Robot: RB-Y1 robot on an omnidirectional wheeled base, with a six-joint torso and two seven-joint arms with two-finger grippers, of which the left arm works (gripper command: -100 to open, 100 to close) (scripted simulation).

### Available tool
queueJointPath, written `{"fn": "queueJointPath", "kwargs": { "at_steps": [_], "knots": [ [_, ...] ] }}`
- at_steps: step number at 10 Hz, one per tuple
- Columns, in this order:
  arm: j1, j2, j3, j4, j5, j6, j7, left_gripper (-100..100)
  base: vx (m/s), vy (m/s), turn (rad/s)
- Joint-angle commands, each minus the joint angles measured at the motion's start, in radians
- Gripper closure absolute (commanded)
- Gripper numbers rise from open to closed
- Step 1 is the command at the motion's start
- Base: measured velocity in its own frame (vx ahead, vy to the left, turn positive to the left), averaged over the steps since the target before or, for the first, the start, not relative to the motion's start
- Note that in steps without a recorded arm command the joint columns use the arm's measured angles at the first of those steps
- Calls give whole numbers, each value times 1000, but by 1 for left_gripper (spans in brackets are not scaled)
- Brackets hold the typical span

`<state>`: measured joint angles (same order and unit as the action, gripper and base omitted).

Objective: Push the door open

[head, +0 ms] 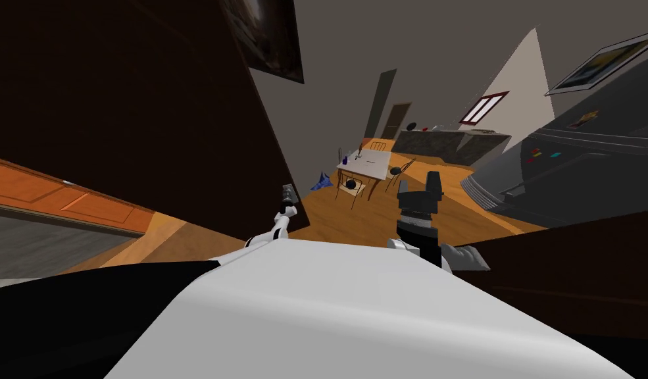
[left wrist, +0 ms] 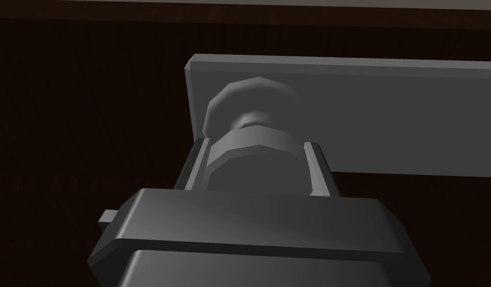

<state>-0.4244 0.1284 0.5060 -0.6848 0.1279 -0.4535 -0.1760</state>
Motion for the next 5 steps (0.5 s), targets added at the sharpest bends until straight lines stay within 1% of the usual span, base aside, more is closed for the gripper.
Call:
{"fn": "queueJointPath", "kwargs": {
  "at_steps": [1,2,3,4,5],
  "knots": [
    [-4,8,17,-7,5,-2,-7,100,176,-27,37],
    [-2,11,29,-8,8,-2,-11,100,169,-38,44],
    [-2,11,29,-8,8,-2,-11,100,134,-20,27],
    [0,16,47,-9,13,-3,-18,100,151,-1,33],
    [1,19,59,-9,16,-3,-23,100,198,-47,41]
  ]
}}
